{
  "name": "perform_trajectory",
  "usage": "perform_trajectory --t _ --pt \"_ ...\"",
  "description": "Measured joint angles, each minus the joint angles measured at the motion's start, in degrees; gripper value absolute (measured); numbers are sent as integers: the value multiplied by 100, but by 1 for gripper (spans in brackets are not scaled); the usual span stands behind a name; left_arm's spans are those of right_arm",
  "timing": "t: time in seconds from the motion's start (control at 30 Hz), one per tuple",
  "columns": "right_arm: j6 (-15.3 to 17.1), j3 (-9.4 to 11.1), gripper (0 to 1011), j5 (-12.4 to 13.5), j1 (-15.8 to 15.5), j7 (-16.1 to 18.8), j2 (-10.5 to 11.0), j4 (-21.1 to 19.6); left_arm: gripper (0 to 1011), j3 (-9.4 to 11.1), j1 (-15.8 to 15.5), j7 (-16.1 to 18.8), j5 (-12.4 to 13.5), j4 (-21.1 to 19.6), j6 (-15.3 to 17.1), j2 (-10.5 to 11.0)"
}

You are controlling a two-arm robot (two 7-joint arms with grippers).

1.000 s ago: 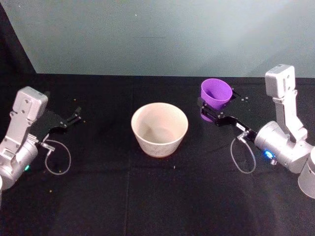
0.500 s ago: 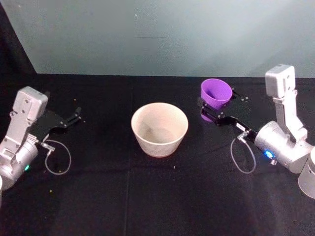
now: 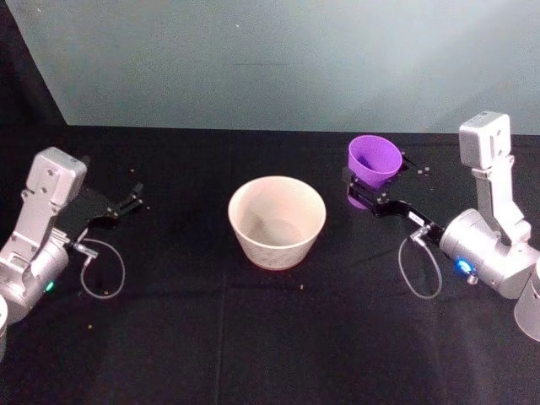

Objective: Pick up the cup and pour the mung beans from the cup into the bowl.

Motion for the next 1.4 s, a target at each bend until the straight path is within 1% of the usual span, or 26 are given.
perform_trajectory --t 0.17,0.2,0.27,0.3,0.33,0.37,0.4,0.43,0.47,0.5,0.53,0.57,0.6,0.73,0.77,0.83,0.9,0.93,1.0,1.03,1.13,1.17,1.27,1.3,1.4 --pt "2 -6 718 -34 5 -6 0 0 1000 0 0 0 0 0 0 0" --pt "11 -57 718 -186 50 -58 11 -7 1000 0 0 0 0 0 0 0" --pt "25 -120 718 -372 108 -129 27 -25 1000 0 0 0 0 0 0 0" --pt "42 -180 718 -549 157 -186 39 -48 1000 0 0 0 0 0 0 0" --pt "56 -215 718 -649 184 -216 49 -66 1000 0 0 0 0 0 0 0" --pt "86 -284 718 -844 239 -268 68 -99 1000 0 0 0 0 0 0 0" --pt "102 -317 718 -956 263 -290 77 -113 1000 0 0 0 0 0 0 0" --pt "102 -317 718 -956 263 -290 77 -113 1000 0 0 0 0 0 0 0" --pt "130 -398 718 -1152 316 -335 93 -139 1000 0 0 0 0 0 0 0" --pt "141 -430 718 -1234 336 -352 97 -149 1000 0 0 0 0 0 0 0" --pt "164 -497 718 -1402 386 -378 105 -168 1000 0 0 0 0 0 0 0" --pt "173 -532 718 -1489 411 -391 108 -176 1000 0 0 0 0 0 0 0" --pt "192 -612 718 -1668 466 -409 114 -189 1000 0 0 0 0 0 0 0" --pt "234 -791 718 -2066 588 -447 134 -205 1000 0 0 0 1 0 0 0" --pt "250 -858 718 -2193 625 -455 140 -211 1000 0 0 0 0 0 0 0" --pt "303 -1050 718 -2603 747 -487 148 -226 1000 0 0 0 0 0 0 0" --pt "329 -1146 718 -2805 804 -491 152 -231 1000 0 0 0 0 0 0 0" --pt "353 -1248 718 -3008 865 -498 158 -242 1000 0 0 0 0 0 0 0" --pt "378 -1344 718 -3206 923 -505 165 -256 1000 0 0 0 0 0 0 0" --pt "401 -1418 718 -3382 972 -511 168 -268 1000 0 0 0 0 0 0 0" --pt "444 -1520 718 -3621 1037 -515 173 -283 1000 0 0 0 0 0 0 0" --pt "477 -1578 718 -3774 1078 -516 174 -290 1000 0 0 0 0 0 0 0" --pt "530 -1656 718 -3979 1122 -517 176 -302 1000 0 0 0 0 0 0 0" --pt "572 -1712 718 -4130 1148 -522 181 -316 1000 0 0 0 0 0 0 0" --pt "656 -1816 718 -4441 1200 -537 192 -333 1000 0 0 0 0 0 0 0"
